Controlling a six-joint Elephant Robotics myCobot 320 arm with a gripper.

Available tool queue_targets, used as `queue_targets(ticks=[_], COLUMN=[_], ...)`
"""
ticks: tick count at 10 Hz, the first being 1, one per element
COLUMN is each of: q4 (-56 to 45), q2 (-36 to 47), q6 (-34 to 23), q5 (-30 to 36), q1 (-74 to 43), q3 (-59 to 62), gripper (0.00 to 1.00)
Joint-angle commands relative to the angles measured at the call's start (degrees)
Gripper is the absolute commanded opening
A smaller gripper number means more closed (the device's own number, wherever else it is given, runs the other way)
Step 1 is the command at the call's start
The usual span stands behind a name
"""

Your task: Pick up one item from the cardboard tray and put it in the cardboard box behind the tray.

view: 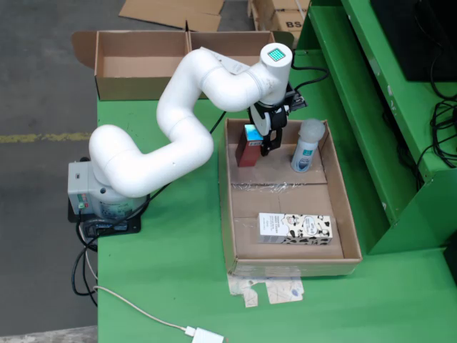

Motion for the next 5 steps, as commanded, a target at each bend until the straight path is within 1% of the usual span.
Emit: queue_targets(ticks=[1, 4, 5], q4=[0.70, -1.36, -8.09], q2=[2.10, 2.15, 5.21], q6=[-0.29, 0.72, 3.65], q5=[-0.10, -0.86, -2.94], q1=[-0.08, 0.01, 0.67], q3=[1.09, 3.48, 8.54], gripper=[0.00, 0.00, 0.00])
